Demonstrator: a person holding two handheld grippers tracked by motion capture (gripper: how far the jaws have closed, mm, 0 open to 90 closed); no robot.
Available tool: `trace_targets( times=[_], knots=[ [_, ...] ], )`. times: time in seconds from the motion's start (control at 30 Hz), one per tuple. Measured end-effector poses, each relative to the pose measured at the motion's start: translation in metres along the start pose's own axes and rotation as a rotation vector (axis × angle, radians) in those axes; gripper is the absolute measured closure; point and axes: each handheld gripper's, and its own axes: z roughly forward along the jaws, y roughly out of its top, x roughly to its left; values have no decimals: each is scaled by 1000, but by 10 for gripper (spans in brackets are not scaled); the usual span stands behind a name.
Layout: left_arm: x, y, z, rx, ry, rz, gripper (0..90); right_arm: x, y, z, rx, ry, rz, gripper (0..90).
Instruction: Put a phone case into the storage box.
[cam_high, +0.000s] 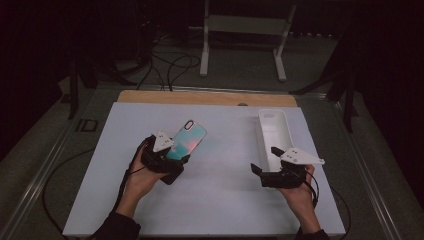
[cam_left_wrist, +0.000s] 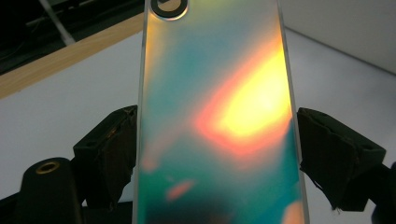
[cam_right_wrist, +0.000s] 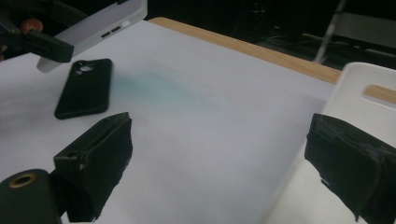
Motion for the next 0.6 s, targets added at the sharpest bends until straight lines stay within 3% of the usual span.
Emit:
trace_targets(
  times=[0.33, 0.43, 0.57, 0.6],
  knots=[
    [-20, 3, 2, -11, -22, 70, 168, 3, 18, 12, 0, 63, 23, 77],
    [-27, 6, 3, -19, -27, 94, 168, 10, 29, 25, 2, 112, 37, 78],
    [-27, 6, 3, -19, -27, 94, 168, 11, 31, 27, 5, 116, 34, 78],
    [-37, 9, 5, -43, -43, 106, 168, 11, 31, 27, 5, 116, 34, 78]
  ],
)
